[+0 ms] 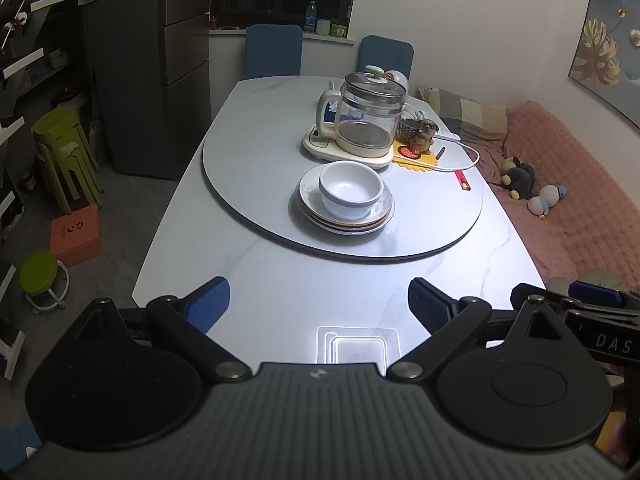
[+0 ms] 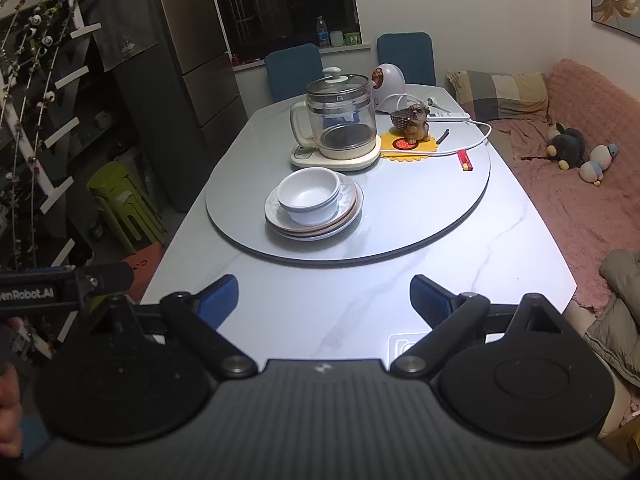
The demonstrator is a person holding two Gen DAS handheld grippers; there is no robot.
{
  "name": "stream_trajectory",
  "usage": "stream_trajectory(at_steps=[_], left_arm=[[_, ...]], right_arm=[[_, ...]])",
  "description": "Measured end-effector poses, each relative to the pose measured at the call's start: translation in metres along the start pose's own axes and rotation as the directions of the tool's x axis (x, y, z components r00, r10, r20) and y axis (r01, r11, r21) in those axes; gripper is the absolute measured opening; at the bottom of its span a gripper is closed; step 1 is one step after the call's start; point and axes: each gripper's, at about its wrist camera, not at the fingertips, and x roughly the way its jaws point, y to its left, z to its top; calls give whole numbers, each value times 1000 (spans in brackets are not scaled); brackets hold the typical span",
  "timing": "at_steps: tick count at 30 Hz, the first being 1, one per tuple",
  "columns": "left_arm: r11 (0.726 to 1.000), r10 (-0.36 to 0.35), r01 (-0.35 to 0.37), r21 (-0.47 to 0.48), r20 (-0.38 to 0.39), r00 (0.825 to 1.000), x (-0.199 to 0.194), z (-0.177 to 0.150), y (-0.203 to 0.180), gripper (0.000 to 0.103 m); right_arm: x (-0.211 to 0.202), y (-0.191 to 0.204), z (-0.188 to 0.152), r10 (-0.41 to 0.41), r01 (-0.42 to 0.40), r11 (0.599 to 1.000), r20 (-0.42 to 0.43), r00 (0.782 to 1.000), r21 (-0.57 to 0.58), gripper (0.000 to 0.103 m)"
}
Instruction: Organize plates and bowls
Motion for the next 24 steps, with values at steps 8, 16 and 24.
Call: stream_trajectory(at_steps=[8, 16, 24], left_arm=[[1000, -6, 6, -10, 1, 1000, -13, -13, -3, 98], [1000, -6, 6, -5, -6, 1000, -22, -23, -9, 98], [1000, -14, 14, -2, -15, 1000, -28, -29, -12, 98]], right_arm=[[-10, 1, -7, 0, 0, 1000, 5, 1000, 0, 94], [-20, -1, -15, -1, 1, 1000, 0, 1000, 5, 94], [-24, -4, -18, -3, 3, 1000, 0, 1000, 8, 94]])
